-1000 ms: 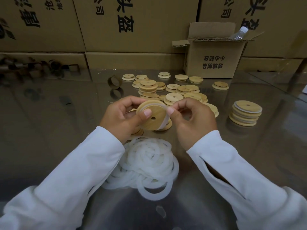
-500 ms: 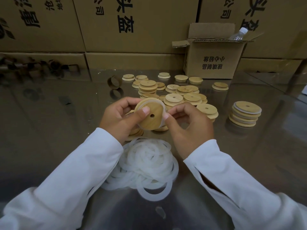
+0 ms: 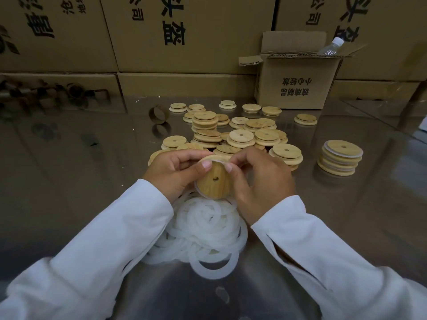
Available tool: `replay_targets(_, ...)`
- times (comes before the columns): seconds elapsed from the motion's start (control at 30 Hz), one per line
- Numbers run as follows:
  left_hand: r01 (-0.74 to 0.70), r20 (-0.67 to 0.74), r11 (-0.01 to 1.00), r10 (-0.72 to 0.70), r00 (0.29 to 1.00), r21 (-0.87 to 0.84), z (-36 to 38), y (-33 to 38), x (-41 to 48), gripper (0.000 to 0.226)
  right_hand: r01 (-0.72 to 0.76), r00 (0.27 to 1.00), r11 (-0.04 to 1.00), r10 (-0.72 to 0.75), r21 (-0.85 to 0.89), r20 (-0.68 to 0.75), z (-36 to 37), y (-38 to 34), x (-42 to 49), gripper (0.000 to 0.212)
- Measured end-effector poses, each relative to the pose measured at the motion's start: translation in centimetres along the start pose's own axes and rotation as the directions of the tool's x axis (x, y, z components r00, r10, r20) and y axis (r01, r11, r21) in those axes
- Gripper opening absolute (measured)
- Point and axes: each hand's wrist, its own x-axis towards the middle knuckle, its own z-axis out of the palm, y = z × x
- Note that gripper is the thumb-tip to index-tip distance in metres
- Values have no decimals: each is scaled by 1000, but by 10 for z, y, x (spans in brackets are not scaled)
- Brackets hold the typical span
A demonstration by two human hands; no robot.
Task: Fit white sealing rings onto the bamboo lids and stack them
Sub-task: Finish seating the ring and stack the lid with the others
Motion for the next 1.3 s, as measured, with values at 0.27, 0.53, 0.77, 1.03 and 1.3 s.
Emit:
replay_targets(0.27,-130,-9,985,132,991,111,-1,4,1,17,-192,981,965,182,177,73,-3,2,9,22)
replay_targets(0.53,-142,-34,984,146,989,106,-3,0,1,19,-227,971,924,192,307,139,-5,1,10,21)
replay_targets(0.77,-104,-66,992,109,992,69,-6,-3,4,16,-294,935,856,164,426,316,-7,4,14,32)
replay_targets(1.03,-94,-99,987,107,989,129,-5,-3,4,21,-331,932,865,238,378,273,-4,7,13,34)
replay_targets(1.3,-95,-92,983,110,990,157,-3,1,3,21,-310,939,885,229,347,255,-6,6,13,34)
